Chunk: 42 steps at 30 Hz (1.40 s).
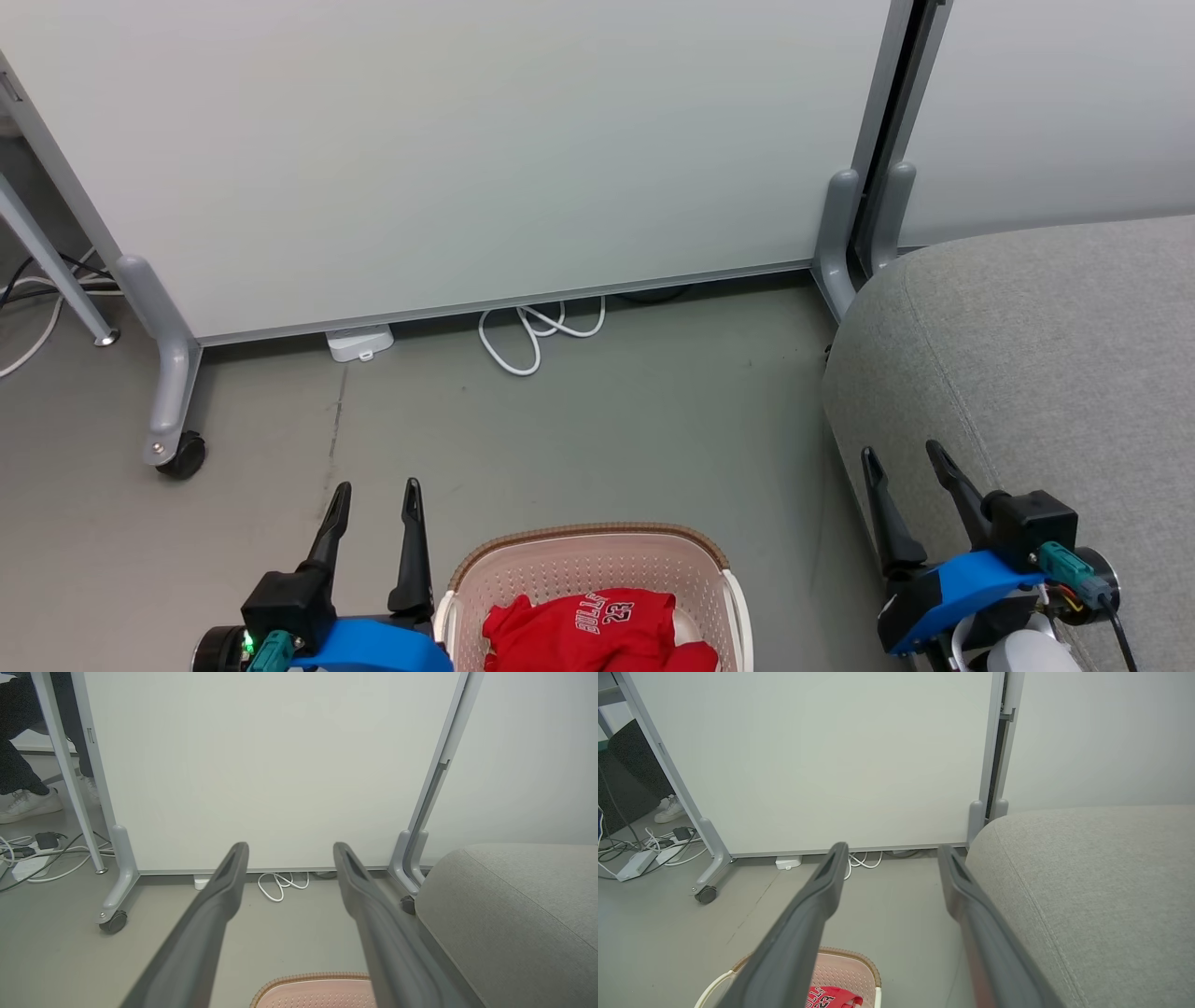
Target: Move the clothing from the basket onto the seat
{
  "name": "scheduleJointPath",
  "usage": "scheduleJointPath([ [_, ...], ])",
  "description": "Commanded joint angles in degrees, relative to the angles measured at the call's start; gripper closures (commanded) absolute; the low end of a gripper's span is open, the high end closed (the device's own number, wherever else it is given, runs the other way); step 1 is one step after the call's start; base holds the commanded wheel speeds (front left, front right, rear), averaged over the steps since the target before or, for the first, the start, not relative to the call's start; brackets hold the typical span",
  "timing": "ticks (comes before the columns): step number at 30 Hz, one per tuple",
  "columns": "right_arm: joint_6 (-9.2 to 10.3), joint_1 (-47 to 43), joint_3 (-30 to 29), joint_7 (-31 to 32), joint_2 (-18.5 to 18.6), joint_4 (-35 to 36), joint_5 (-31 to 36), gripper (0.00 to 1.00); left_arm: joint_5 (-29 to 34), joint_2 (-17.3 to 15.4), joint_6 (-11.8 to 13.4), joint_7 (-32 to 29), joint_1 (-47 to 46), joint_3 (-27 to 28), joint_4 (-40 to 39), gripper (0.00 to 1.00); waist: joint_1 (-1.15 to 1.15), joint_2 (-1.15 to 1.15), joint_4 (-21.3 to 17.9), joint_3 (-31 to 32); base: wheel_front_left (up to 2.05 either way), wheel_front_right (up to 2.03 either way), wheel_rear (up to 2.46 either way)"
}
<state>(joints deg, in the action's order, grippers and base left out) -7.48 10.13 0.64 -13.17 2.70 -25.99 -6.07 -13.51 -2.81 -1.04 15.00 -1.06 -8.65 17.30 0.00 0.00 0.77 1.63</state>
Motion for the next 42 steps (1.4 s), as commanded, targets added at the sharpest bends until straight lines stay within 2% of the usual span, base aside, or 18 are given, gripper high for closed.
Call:
scheduleJointPath([
  [1,-0.03,0.4,0.1,0.0,0.3,0.2,-0.1,0.0,-0.1,-0.1,0.0,0.3,-0.1,-0.3,0.1,0.0,0.0,0.0,-0.1,-0.1,0.0,0.0,0.0],
  [10,-0.03,1.0,1.1,0.5,0.3,1.2,-0.2,0.0,-0.5,-0.1,0.1,0.3,0.3,-0.5,0.5,0.0,0.0,0.0,-1.5,-1.7,0.0,0.0,0.0],
  [14,-0.03,3.2,2.3,0.8,0.3,3.2,0.1,0.0,-0.2,-0.1,-0.3,0.3,-1.6,-0.6,1.0,0.0,0.0,0.0,-3.0,-6.0,0.0,0.0,0.0],
  [19,-0.03,7.6,4.0,0.9,0.3,6.5,0.3,0.0,0.5,-0.4,-1.0,0.3,-5.6,-1.2,3.5,0.0,0.0,0.0,-5.3,-14.3,0.0,0.0,0.0],
  [30,-0.03,17.0,8.0,-0.3,0.3,12.1,-1.3,0.0,3.0,-2.6,-4.4,-0.7,-18.9,-5.4,17.7,0.0,0.0,0.0,-10.7,-30.9,0.0,0.0,0.0],
  [42,-0.03,21.4,11.1,-1.9,0.2,14.0,-6.2,0.0,4.6,-5.6,-6.3,-4.0,-29.8,-12.4,33.2,0.0,0.0,0.0,-15.8,-42.7,0.0,0.0,0.0],
])
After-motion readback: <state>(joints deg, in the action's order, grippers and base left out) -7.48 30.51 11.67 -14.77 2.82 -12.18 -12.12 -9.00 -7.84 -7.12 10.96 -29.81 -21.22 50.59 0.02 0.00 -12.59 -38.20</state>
